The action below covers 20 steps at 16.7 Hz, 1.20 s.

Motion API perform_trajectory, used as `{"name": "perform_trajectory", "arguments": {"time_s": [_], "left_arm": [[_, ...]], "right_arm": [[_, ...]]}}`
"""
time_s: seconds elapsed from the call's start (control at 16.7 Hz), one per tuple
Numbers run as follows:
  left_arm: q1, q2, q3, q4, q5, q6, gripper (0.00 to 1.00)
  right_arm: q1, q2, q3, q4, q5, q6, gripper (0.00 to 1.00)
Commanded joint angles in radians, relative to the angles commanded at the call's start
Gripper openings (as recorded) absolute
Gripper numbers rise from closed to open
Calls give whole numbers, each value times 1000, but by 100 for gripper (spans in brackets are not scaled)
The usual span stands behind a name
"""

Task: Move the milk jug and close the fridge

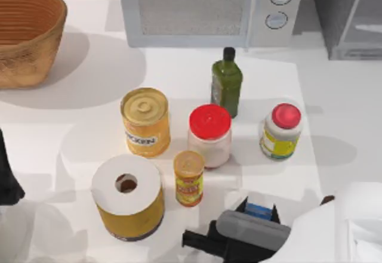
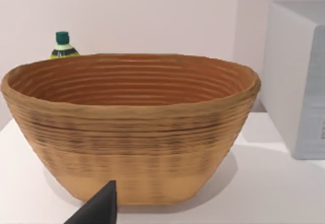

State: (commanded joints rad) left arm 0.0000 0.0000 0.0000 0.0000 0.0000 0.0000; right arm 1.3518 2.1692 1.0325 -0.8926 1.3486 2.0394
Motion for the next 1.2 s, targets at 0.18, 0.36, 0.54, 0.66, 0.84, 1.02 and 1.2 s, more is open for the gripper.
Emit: {"name": "perform_trajectory", "arguments": {"time_s": [0.18,0.36,0.54,0.66,0.84,1.02,1.2], "left_arm": [[0,0,0,0,0,0,100],[0,0,0,0,0,0,100],[0,0,0,0,0,0,100],[0,0,0,0,0,0,100],[0,0,0,0,0,0,100],[0,0,0,0,0,0,100],[0,0,0,0,0,0,100]], "right_arm": [[5,-1,0,-1,-1,2,0],[55,-24,3,-6,-16,25,0],[110,-56,1,-22,-28,34,0],[116,-76,3,-43,-27,33,0],[68,-90,16,-72,-17,22,0],[10,-92,16,-96,-3,-2,0],[3,-90,15,-100,0,-6,0]]}}
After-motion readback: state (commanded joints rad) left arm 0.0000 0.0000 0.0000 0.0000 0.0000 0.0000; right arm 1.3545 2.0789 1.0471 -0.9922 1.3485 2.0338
